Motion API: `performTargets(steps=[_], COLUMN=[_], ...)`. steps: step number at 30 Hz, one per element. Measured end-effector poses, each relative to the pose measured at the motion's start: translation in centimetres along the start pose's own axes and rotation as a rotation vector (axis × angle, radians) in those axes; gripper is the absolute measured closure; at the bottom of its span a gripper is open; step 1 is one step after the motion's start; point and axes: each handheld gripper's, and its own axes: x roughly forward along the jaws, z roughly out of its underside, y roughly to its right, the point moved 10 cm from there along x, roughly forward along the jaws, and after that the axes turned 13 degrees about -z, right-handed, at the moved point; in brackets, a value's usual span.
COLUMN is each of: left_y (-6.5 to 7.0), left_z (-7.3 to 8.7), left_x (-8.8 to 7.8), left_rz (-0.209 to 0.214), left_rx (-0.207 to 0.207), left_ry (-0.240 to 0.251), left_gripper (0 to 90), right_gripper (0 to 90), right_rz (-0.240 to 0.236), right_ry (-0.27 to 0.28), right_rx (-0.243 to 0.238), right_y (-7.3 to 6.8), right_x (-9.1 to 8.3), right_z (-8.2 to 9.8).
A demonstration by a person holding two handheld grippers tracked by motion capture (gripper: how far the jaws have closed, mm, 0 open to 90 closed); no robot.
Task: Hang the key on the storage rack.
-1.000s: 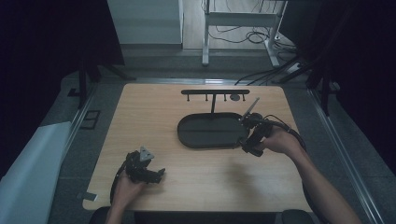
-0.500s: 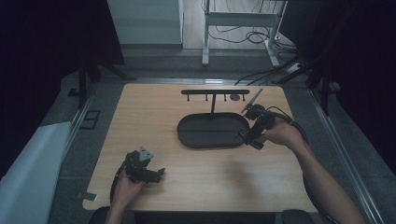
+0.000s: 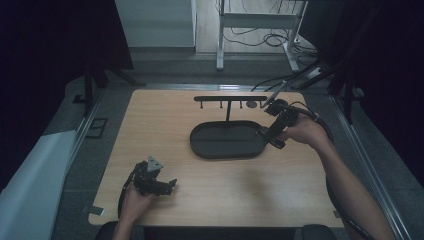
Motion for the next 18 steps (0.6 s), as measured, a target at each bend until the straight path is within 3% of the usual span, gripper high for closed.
performTargets(steps=[18], left_y=[0.0], left_z=[0.1], left_x=[0.0], left_rz=[-0.005], left_rx=[0.01], left_ry=[-0.005], left_gripper=[0.0], right_gripper=[49.2], right_rz=[0.035], right_ry=[0.041], right_rx=[0.065], right_y=[1.7], right_x=[-2.9], right_z=[-1.5])
